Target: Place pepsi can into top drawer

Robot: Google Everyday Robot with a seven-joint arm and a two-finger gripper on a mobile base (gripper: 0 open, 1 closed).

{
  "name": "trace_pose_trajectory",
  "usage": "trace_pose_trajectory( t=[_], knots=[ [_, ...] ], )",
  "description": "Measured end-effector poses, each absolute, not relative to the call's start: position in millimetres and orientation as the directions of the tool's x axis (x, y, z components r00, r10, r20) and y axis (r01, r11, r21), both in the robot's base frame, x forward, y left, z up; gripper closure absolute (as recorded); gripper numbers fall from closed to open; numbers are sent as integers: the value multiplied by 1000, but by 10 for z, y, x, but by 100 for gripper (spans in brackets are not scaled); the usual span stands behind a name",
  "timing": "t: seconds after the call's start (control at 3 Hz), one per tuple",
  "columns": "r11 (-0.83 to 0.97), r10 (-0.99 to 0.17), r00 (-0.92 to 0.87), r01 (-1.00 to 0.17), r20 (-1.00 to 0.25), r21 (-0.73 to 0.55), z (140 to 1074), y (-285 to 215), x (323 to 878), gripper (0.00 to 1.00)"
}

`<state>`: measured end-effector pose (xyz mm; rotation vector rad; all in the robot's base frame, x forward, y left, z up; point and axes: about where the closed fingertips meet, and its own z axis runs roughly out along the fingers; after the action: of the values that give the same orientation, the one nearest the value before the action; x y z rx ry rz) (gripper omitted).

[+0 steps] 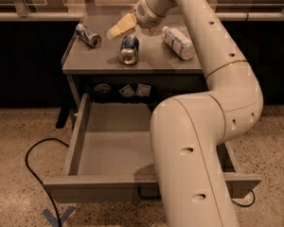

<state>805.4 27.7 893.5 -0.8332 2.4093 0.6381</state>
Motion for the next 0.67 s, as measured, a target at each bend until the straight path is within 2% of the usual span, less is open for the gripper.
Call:
trace_pose_trajectory(
  t=[0.67],
  knots=[
    [748,-402,-734,-608,-547,266,8786,299,8095,0]
  ],
)
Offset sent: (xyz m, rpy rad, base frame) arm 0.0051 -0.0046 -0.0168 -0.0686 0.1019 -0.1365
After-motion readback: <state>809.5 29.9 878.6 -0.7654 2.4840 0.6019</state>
